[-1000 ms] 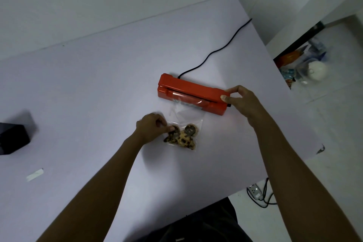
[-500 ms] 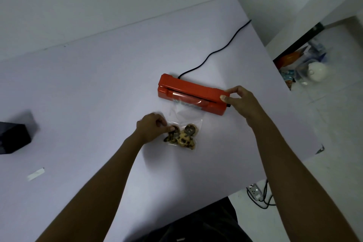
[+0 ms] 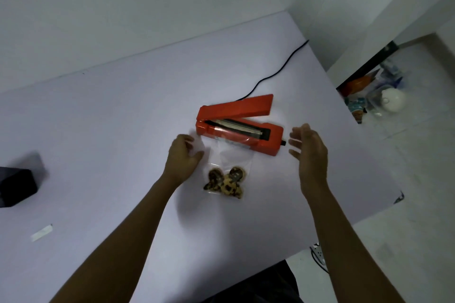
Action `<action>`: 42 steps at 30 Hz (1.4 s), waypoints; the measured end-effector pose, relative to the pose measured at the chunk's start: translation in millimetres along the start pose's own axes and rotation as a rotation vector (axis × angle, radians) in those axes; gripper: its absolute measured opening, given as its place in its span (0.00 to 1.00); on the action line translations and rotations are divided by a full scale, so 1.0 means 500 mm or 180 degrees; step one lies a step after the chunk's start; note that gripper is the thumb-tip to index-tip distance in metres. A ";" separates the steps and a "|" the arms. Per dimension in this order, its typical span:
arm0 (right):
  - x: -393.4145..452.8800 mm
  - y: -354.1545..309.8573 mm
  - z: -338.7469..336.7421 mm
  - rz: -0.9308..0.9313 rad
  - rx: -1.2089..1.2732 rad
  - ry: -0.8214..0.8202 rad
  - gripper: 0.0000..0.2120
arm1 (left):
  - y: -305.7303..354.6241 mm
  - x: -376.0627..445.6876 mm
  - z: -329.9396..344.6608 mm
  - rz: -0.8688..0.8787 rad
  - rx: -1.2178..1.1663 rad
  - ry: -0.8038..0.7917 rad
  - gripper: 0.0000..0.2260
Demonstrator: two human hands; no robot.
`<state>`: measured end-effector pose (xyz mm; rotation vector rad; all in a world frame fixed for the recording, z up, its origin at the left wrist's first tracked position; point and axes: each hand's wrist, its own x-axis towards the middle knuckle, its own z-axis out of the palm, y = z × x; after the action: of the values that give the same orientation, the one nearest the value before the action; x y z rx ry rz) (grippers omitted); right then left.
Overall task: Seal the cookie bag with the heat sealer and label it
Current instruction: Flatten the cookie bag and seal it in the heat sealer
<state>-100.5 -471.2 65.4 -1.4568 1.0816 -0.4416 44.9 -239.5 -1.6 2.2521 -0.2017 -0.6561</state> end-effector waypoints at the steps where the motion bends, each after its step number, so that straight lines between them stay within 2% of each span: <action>1: -0.007 0.007 0.002 -0.0017 -0.0117 0.0075 0.16 | 0.008 0.007 -0.004 0.0110 -0.0106 0.0126 0.25; 3: -0.018 0.030 0.009 0.0136 -0.0448 0.0050 0.17 | 0.029 0.021 -0.015 0.0280 -0.0369 0.0179 0.33; 7: -0.032 0.075 0.044 0.0892 -0.0916 -0.0568 0.14 | 0.083 0.052 -0.035 0.0625 -0.0414 -0.0112 0.41; 9: -0.038 0.080 0.068 0.1113 -0.0754 -0.0730 0.12 | 0.105 0.064 -0.035 0.0688 -0.0303 -0.0319 0.40; 14: -0.039 0.075 0.108 0.1358 -0.0237 -0.0794 0.06 | 0.120 0.081 -0.043 0.0951 -0.0134 -0.0387 0.24; 18: -0.040 0.069 0.119 0.1257 -0.0072 -0.0733 0.04 | 0.128 0.090 -0.061 0.0870 -0.0111 -0.0500 0.16; 23: -0.043 0.067 0.129 0.1106 -0.0151 -0.0590 0.06 | 0.126 0.103 -0.085 0.0416 -0.0299 -0.0755 0.22; 28: -0.052 0.064 0.133 0.0821 -0.0085 -0.0442 0.05 | 0.120 0.110 -0.092 0.0502 -0.0185 -0.0755 0.21; 36: -0.072 0.028 0.151 0.0203 -0.0370 -0.0323 0.11 | 0.117 0.116 -0.091 0.0571 0.0032 -0.0767 0.19; 42: -0.085 0.026 0.157 0.0193 -0.0304 -0.0355 0.05 | 0.114 0.122 -0.089 0.0539 0.0048 -0.0791 0.20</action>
<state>-64.1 -390.3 49.8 -1.5100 1.0665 -0.2655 123.2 -271.1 40.8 2.1347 -0.5150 -0.8428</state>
